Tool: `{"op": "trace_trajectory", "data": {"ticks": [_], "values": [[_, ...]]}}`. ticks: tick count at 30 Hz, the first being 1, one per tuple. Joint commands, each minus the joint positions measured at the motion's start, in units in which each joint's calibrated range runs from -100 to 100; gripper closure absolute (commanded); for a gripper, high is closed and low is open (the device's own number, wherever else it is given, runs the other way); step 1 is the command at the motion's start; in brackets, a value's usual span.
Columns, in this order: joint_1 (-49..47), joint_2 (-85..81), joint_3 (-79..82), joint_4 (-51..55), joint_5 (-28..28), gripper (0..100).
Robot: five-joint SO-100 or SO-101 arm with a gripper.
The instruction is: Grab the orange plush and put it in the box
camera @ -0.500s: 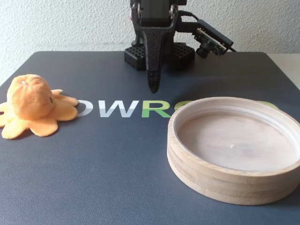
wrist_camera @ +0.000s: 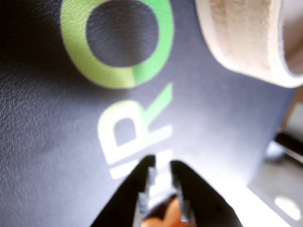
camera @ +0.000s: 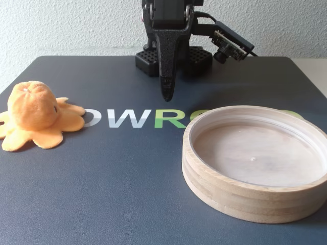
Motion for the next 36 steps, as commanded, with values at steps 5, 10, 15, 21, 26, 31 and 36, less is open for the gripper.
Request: {"op": "trace_trajectory", "data": {"ticks": [5,10,15,21,26,31,36], "values": [[0.1,-0.4,0.7,-0.5,0.1,97],[0.1,-0.4,0.7,-0.5,0.1,97],[0.2,-0.4,0.7,-0.5,0.1,97],[0.1,-0.4,0.7,-0.5,0.3,97],[0.1,-0.4,0.7,-0.4,0.4,97],[-0.2,-0.4,0.7,-0.4,0.4,97],[0.3,-0.4,0.7,-0.6,0.4,97]]}}
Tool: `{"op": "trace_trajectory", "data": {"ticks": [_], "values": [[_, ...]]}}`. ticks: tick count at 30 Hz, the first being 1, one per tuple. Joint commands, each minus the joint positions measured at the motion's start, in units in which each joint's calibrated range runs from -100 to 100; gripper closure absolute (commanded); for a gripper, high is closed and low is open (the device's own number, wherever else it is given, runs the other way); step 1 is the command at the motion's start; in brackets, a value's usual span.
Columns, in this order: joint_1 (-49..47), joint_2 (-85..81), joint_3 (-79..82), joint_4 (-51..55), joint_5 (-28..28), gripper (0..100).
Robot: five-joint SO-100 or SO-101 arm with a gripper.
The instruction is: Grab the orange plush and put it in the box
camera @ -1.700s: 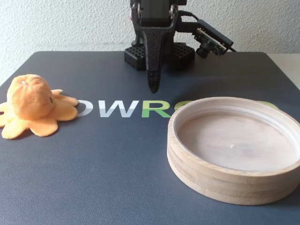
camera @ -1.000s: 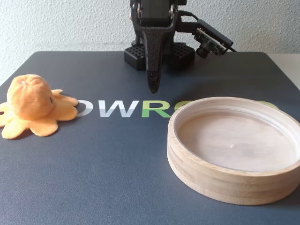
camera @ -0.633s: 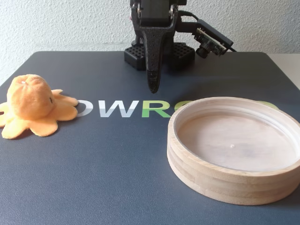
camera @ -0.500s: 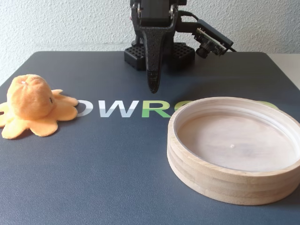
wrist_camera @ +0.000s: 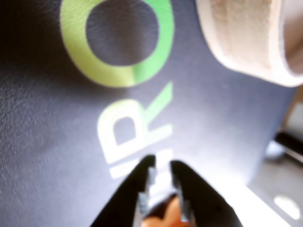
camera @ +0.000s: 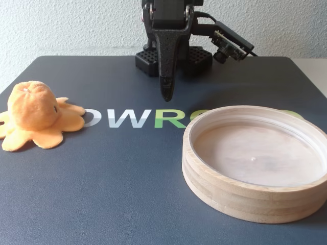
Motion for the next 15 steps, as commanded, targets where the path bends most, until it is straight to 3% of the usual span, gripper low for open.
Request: {"op": "trace_trajectory", "data": {"ticks": [1,11,15], "values": [[0.2,-0.4,0.4,-0.6,0.3,97],[0.4,1.5,-7.4,-1.0,0.8,96],[0.6,14.2,-15.0,-5.6,1.3,96]]}}
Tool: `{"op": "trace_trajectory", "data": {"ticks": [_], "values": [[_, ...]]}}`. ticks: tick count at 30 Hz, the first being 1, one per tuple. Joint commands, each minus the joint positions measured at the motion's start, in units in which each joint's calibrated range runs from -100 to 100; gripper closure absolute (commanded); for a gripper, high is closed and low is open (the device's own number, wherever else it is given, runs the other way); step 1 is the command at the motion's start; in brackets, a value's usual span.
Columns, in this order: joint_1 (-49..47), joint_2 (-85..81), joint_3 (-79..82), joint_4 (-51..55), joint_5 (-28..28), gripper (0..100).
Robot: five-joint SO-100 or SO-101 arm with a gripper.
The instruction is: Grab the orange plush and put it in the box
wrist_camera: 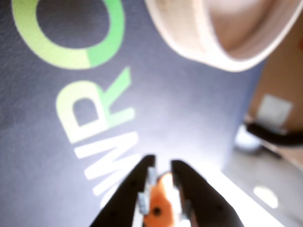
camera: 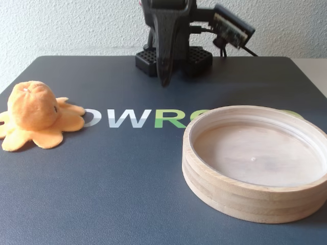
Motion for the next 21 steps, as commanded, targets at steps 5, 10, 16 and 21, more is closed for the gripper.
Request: {"op": "trace_trajectory", "data": {"ticks": [5,10,16,21], "values": [[4.2,36.0,-23.5,-7.1,0.2,96],[10.5,61.8,-44.3,-3.6,-0.2,96],[17.5,84.4,-68.3,4.1,-2.7,76],[20.8,93.3,-77.8,9.3,-6.7,54]]}}
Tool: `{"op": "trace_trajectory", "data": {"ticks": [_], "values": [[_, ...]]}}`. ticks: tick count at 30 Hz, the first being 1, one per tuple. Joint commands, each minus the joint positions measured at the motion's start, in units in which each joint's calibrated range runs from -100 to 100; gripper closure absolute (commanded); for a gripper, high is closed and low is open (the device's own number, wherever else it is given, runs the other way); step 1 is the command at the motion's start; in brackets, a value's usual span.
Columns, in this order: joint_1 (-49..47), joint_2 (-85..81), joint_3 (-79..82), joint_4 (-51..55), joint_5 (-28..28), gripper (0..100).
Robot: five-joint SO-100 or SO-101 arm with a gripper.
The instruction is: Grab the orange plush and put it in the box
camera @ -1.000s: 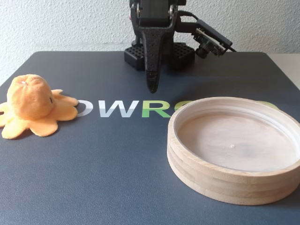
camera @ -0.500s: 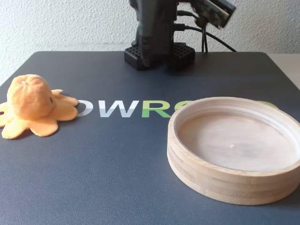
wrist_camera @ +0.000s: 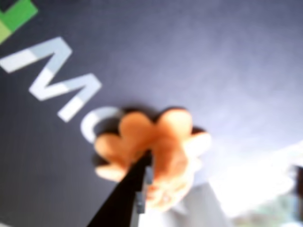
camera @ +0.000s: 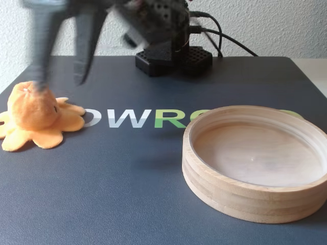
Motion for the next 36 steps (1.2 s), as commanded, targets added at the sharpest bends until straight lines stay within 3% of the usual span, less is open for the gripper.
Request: {"op": "trace_trajectory", "data": {"ticks": [1,5,23,27,29,30,32,33,36], "values": [[3.0,6.1,-9.8,4.0,-2.7,51],[5.4,11.1,-14.1,8.4,-4.7,45],[11.7,23.4,-15.6,11.4,-10.1,46],[12.2,25.0,-15.8,11.4,-11.0,60],[11.6,24.9,-16.0,11.2,-10.7,72],[10.3,24.3,-16.7,10.7,-10.6,84],[9.0,24.2,-18.4,11.0,-10.4,95],[8.3,23.9,-19.1,11.2,-10.0,99],[6.1,22.7,-20.1,12.7,-8.4,99]]}}
